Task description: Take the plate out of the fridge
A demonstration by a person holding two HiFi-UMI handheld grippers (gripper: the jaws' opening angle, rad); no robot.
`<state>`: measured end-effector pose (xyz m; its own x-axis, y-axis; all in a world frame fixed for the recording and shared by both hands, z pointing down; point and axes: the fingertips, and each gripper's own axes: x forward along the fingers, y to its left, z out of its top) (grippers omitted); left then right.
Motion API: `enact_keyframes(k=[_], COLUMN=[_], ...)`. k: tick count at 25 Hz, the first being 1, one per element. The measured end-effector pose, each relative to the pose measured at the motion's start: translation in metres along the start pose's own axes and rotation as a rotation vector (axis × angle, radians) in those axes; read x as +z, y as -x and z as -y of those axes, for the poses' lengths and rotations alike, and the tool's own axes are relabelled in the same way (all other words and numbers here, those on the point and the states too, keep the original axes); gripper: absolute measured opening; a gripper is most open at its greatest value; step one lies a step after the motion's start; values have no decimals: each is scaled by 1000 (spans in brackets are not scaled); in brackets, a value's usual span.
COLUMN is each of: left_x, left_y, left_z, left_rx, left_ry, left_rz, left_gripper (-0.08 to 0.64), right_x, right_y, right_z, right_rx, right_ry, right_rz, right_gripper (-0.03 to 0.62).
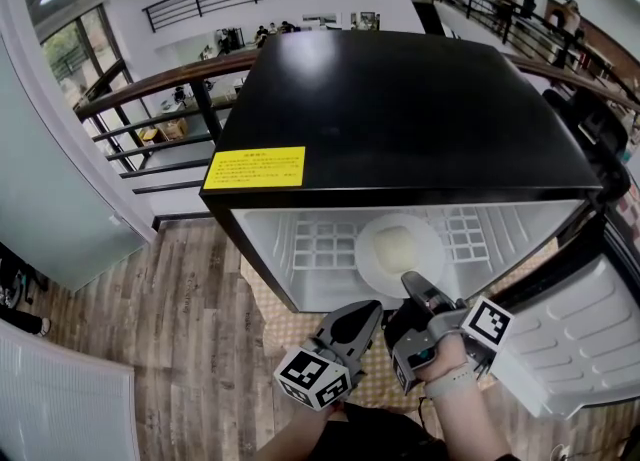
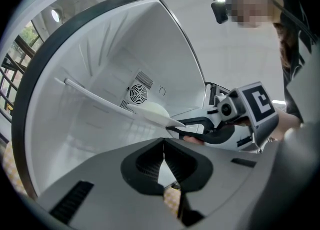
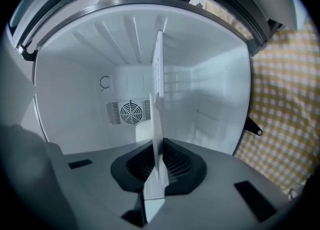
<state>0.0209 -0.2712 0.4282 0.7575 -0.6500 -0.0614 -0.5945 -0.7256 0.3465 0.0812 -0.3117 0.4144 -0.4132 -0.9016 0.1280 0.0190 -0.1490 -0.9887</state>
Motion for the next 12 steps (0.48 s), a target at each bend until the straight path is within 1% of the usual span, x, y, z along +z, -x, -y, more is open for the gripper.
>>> enact_keyframes(k=[6, 12], left_x=[-1, -3], left_y=[-1, 0], left_z=[2, -1], left_rx=[-3, -1], left_ry=[5, 6], left_rz=[-2, -6], left_gripper=[9, 9], right_x=[0, 4], right_y=[1, -10], right_z=[1, 1], right_rx=[-3, 6], right_ry=[41, 15], right_rz=[-28, -32], right_gripper=[52, 52])
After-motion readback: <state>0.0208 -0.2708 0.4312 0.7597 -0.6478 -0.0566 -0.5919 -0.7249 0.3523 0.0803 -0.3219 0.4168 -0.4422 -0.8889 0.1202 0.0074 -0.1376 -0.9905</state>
